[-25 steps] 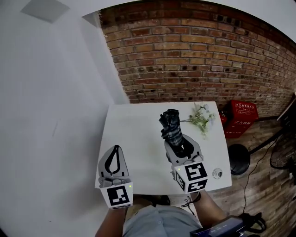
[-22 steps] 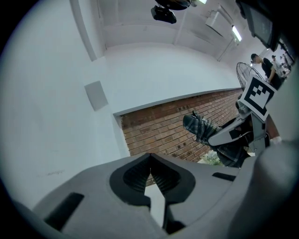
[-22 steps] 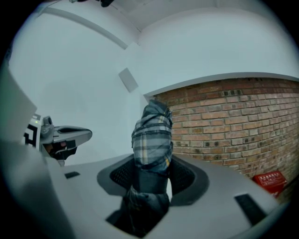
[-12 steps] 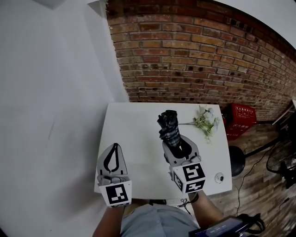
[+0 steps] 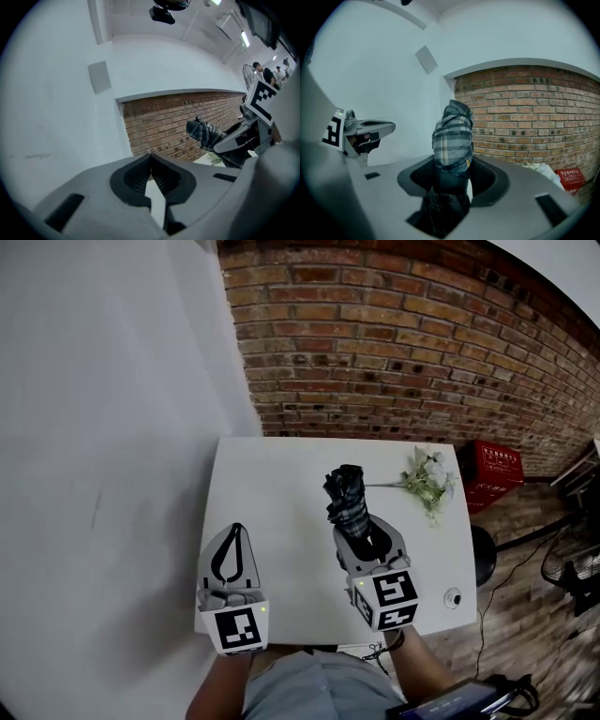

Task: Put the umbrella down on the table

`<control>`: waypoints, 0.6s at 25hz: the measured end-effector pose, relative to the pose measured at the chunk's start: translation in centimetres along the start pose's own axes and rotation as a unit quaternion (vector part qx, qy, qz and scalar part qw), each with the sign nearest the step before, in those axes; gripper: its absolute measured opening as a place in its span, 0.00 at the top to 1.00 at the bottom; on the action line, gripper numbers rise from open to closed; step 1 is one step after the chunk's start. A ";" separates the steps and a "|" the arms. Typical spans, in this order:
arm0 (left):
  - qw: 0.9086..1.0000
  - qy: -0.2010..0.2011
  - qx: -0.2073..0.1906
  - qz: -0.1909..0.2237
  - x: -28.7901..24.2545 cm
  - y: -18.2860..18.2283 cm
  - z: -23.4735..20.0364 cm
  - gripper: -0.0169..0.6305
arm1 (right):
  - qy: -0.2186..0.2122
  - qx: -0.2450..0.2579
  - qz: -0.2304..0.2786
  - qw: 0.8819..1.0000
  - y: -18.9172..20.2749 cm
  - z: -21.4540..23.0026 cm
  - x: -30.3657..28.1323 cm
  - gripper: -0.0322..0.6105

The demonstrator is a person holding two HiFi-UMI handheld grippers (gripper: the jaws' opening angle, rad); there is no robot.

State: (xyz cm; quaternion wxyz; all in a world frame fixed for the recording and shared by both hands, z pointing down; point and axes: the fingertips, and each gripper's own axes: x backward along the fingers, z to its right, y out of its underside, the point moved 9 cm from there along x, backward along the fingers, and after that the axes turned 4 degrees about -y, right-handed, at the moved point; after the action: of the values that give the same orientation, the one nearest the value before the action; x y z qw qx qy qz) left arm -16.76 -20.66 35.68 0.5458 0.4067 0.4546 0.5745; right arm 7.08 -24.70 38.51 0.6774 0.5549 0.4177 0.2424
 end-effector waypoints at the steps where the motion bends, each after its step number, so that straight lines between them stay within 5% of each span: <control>1: 1.000 0.000 0.002 -0.002 -0.2 0.3 -0.1 0.96 | 0.000 -0.001 -0.004 1.000 0.3 0.0 -0.3 0.64; 15: 1.000 0.014 0.005 -0.023 -2.6 2.2 0.4 0.96 | 0.004 -0.017 -0.062 0.998 4.4 1.1 -3.3 0.64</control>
State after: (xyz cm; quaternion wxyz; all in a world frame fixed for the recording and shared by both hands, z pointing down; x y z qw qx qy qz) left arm -16.71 -23.19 37.98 0.5499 0.3907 0.4744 0.5656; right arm 6.78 -26.73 43.78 0.6988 0.5156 0.4497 0.2089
